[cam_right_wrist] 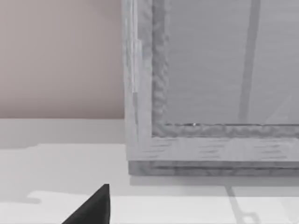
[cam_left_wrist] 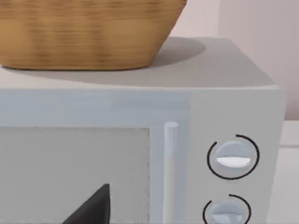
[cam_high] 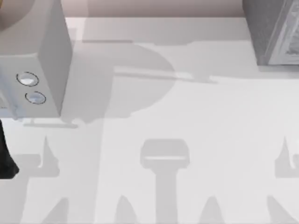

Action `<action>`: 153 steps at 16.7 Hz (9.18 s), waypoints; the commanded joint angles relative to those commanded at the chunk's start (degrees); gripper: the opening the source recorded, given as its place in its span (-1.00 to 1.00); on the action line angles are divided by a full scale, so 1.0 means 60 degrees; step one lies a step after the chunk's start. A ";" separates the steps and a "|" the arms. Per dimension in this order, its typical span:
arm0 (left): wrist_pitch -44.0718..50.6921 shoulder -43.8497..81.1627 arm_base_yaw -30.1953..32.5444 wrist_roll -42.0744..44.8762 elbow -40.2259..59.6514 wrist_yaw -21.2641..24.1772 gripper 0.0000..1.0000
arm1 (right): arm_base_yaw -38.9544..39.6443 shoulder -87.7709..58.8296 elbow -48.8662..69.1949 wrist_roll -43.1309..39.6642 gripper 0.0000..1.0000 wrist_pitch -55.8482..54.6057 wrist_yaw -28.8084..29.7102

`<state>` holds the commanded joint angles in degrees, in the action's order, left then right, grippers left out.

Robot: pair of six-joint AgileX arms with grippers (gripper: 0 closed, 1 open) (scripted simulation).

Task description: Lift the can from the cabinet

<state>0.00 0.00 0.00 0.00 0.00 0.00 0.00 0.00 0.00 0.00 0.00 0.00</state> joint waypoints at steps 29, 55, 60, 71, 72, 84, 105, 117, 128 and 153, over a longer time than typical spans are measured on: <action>0.0000 0.0000 0.0000 0.0000 0.0000 0.0000 1.00 | 0.1763 -1.2674 1.6633 0.0150 1.00 0.3986 0.1878; 0.0000 0.0000 0.0000 0.0000 0.0000 0.0000 1.00 | 0.2989 -1.6945 1.9610 0.0107 1.00 0.2621 0.3223; 0.0000 0.0000 0.0000 0.0000 0.0000 0.0000 1.00 | 0.2867 -1.7464 2.0219 0.0106 1.00 0.2708 0.3110; 0.0000 0.0000 0.0000 0.0000 0.0000 0.0000 1.00 | 0.2867 -1.7464 2.0219 0.0106 -0.36 0.2708 0.3110; 0.0000 0.0000 0.0000 0.0000 0.0000 0.0000 1.00 | 0.2867 -1.7464 2.0219 0.0106 -0.51 0.2708 0.3110; 0.0000 0.0000 0.0000 0.0000 0.0000 0.0000 1.00 | 0.2886 -1.7455 2.0221 0.0118 -1.00 0.2710 0.3108; 0.0000 0.0000 0.0000 0.0000 0.0000 0.0000 1.00 | 0.5271 -1.2953 1.8400 0.0120 -1.00 0.5335 0.5437; 0.0000 0.0000 0.0000 0.0000 0.0000 0.0000 1.00 | 0.2689 -0.6643 0.8789 0.0013 -1.00 0.2783 0.2825; 0.0000 0.0000 0.0000 0.0000 0.0000 0.0000 1.00 | 0.0123 -0.0282 0.0294 0.0001 -1.00 0.0128 0.0131; 0.0000 0.0000 0.0000 0.0000 0.0000 0.0000 1.00 | -0.2615 -0.9491 0.3873 -1.2823 -1.00 0.6705 -0.6930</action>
<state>0.00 0.00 0.00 0.00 0.00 0.00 -15.69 -56.94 23.24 -76.94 40.23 -41.58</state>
